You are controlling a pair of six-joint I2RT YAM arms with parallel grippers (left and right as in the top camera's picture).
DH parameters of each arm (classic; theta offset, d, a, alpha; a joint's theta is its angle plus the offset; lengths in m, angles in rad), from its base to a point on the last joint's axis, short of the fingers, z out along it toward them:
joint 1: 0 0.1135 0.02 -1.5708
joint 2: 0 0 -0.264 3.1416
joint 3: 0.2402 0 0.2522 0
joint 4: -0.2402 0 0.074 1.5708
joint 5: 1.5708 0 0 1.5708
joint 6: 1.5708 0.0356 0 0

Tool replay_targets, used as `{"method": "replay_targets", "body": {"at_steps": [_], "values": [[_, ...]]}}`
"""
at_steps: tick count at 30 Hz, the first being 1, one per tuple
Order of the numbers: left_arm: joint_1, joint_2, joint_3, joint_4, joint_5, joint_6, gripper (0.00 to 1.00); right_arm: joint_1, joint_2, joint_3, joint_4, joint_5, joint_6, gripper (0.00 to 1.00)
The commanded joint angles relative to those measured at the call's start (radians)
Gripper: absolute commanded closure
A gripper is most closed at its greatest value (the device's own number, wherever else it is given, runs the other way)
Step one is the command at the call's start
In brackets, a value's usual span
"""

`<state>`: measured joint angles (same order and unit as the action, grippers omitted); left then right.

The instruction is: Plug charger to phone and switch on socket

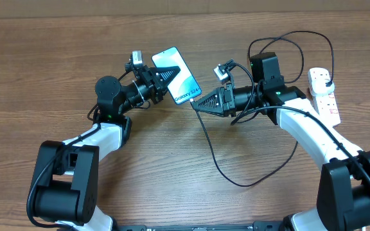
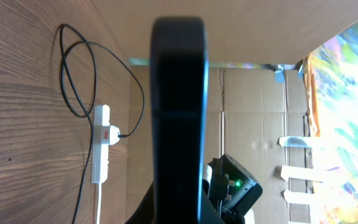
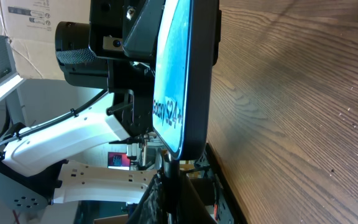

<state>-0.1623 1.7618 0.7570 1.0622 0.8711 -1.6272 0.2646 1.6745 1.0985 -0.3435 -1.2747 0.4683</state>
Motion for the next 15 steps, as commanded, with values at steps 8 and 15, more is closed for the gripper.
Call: {"method": "replay_targets", "body": {"at_steps": [8, 15], "values": [[-0.004, -0.015, 0.005, 0.008, 0.009, 0.008, 0.95, 0.021, -0.031, -0.005, -0.002, 0.017, 0.003, 0.96], [-0.004, -0.015, 0.005, 0.008, 0.008, 0.008, 0.96, 0.021, -0.031, -0.005, 0.006, 0.016, 0.003, 0.96]]}}
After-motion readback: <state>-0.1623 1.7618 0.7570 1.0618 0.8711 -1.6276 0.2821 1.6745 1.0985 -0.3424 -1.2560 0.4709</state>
